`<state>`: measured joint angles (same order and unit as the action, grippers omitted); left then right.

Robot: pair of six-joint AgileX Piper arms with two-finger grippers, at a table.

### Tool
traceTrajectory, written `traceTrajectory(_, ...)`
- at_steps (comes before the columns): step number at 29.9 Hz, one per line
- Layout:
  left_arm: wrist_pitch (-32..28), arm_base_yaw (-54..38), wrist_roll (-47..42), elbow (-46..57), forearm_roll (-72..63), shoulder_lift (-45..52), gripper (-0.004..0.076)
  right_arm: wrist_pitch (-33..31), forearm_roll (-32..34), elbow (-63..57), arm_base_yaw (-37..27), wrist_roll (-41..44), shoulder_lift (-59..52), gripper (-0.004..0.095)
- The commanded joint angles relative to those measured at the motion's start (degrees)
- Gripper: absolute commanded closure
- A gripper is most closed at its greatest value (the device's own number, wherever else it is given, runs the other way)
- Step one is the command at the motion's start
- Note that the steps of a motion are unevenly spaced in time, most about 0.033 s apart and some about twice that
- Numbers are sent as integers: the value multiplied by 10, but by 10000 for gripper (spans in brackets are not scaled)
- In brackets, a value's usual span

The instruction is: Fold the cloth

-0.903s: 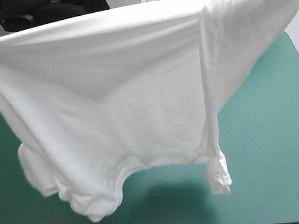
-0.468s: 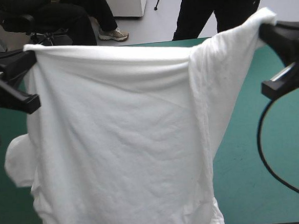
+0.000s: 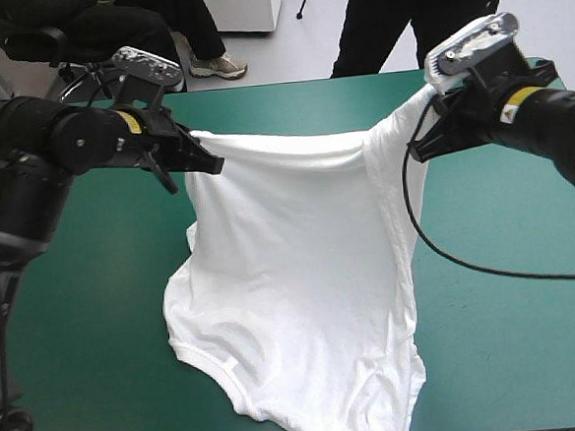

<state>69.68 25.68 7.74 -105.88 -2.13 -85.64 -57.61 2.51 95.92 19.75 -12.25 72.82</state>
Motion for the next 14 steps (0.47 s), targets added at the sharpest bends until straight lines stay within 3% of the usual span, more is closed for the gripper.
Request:
traceTrajectory(1,-62,0,-23,-12,27,-30,741,61,63,10,-4,19,48,925)
traceTrajectory(7,-118,0,-47,-23,72,-100,741,100,135,13,-7,52,129,926)
traceTrajectory(14,-170,-11,-48,-67,66,-170,741,112,110,69,-52,56,210,926)
